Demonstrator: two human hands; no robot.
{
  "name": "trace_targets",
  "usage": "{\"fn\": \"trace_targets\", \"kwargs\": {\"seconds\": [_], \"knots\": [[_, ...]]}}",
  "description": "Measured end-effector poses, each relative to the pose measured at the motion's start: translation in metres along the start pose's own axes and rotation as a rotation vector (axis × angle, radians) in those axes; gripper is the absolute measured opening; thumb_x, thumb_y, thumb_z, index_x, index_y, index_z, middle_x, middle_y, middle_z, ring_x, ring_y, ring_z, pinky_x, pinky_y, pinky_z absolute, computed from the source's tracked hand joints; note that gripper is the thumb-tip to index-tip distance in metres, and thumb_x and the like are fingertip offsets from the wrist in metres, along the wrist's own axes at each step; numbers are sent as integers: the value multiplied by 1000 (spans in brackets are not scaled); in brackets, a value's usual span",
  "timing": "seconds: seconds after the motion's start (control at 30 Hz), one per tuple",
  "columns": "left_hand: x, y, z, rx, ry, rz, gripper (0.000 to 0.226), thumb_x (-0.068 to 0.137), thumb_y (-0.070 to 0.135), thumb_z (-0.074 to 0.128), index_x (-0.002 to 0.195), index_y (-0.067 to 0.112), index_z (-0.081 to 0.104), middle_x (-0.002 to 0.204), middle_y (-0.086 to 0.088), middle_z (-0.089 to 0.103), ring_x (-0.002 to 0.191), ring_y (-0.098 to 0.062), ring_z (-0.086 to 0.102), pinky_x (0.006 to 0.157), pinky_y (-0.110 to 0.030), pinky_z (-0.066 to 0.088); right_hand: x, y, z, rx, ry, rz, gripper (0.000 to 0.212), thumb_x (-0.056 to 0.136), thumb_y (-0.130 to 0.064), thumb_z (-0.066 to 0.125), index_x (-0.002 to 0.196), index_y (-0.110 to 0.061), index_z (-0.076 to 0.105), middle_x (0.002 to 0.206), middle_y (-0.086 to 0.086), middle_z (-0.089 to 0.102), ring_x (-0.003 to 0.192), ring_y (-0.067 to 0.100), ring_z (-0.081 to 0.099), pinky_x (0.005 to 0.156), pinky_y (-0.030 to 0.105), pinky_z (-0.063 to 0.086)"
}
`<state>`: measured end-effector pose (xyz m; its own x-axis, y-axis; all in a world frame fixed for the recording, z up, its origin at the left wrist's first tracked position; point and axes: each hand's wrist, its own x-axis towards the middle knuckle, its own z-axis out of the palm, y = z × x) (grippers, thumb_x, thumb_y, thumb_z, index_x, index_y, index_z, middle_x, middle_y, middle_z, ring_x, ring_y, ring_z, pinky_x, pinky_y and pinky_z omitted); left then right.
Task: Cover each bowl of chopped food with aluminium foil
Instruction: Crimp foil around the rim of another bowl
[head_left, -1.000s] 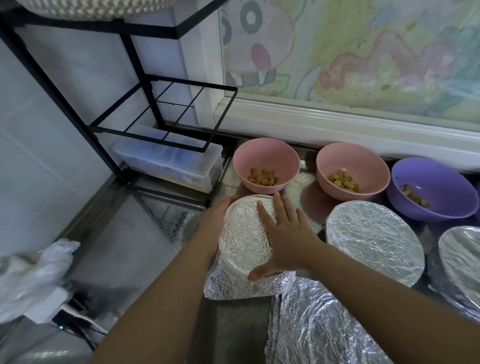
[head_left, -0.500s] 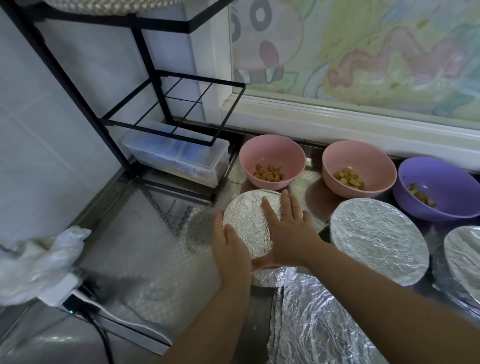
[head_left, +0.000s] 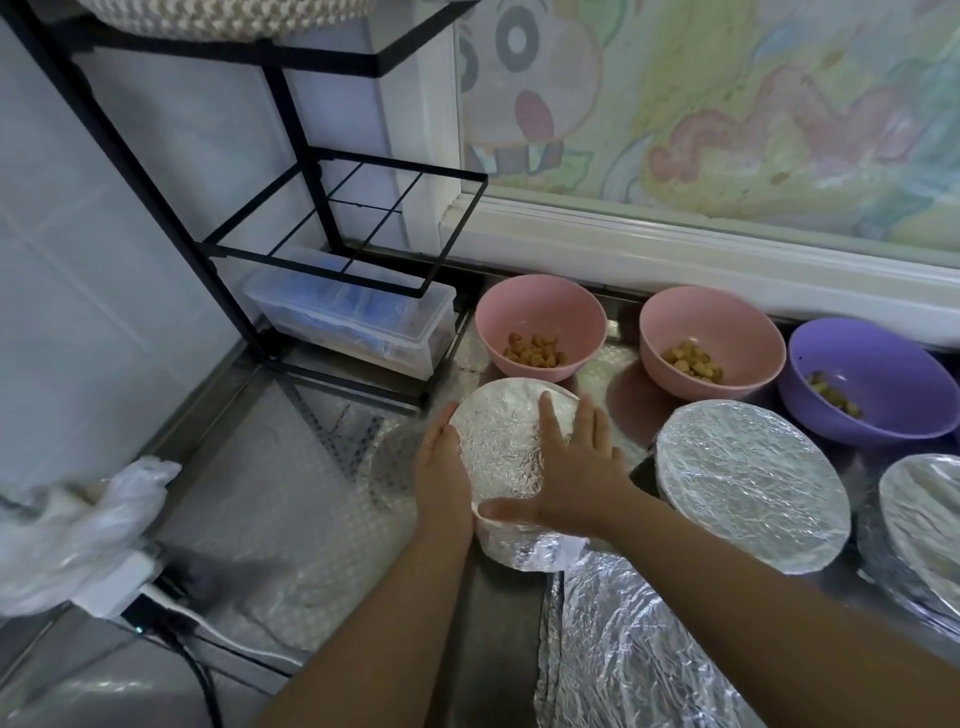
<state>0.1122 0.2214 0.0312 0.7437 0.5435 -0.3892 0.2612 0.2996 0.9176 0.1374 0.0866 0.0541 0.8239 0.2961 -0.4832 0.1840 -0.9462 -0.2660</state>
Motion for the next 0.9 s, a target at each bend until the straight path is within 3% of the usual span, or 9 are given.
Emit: {"fn": "trace_targets", "kwargs": {"seconds": [0.1, 0.2, 0.3, 0.4, 0.6, 0.7, 0.77, 0.9], "knots": [[25, 12, -2, 373, -167, 146, 36, 107, 32, 35, 132, 28, 61, 128, 5, 62, 108, -8, 57, 73, -11, 39, -6, 4, -17, 65, -47, 91, 148, 47, -101, 41, 154, -27, -31, 159, 23, -34, 150, 46, -23, 119, 67, 2], [30, 16, -6, 511, -74, 298, 37, 107, 34, 35, 135, 26, 58, 131, 4, 63, 117, -13, 58, 89, -26, 44, 3, 9, -31, -35, 65, 16, 145, 48, -102, 38, 158, -28, -22, 163, 16, -32, 151, 42, -23, 120, 65, 1], [3, 2, -5, 445, 72, 401, 38, 105, 28, 37, 138, 25, 54, 134, 5, 60, 119, -12, 57, 100, -34, 47, 24, 9, -34, -108, 117, -159, 136, 53, -99, 34, 161, -28, -7, 169, 8, -14, 155, 39, -9, 121, 65, 11], [-26, -31, 7, 428, 140, 485, 50, 99, 29, 32, 144, 16, 49, 147, 1, 51, 135, -12, 46, 113, -40, 39, 39, 12, -31, -107, 145, -223, 127, 58, -98, 23, 162, -28, 2, 171, 4, 1, 156, 34, 1, 123, 61, 13], [-28, -60, 23, 403, 241, 428, 50, 105, 18, 36, 154, 9, 32, 160, -5, 31, 147, -17, 30, 117, -43, 35, 39, 15, -21, -115, 158, -206, 116, 68, -93, 18, 162, -25, 12, 171, 4, 0, 155, 32, 3, 123, 56, 15], [-27, -56, 25, 332, 252, 421, 48, 106, 16, 37, 153, 9, 33, 159, -5, 35, 144, -9, 31, 118, -34, 32, 36, 15, -17, -73, 159, -181, 100, 81, -85, 30, 161, -28, 12, 171, 2, -3, 154, 32, 4, 120, 57, 17], [-24, -53, 23, 267, 259, 392, 46, 106, 19, 38, 151, 11, 38, 155, -5, 41, 139, -5, 35, 116, -29, 33, 33, 14, -17, -24, 146, -151, 102, 79, -85, 25, 161, -28, 12, 171, 1, -3, 154, 32, 3, 119, 57, 15], [-16, -43, 19, 132, 207, 291, 48, 102, 41, 33, 144, 23, 48, 145, 1, 53, 133, -14, 49, 111, -39, 42, 30, 13, -23, 149, 97, -70, 94, 88, -78, 33, 162, -27, 10, 171, 2, -2, 155, 33, -6, 121, 58, 9]]}}
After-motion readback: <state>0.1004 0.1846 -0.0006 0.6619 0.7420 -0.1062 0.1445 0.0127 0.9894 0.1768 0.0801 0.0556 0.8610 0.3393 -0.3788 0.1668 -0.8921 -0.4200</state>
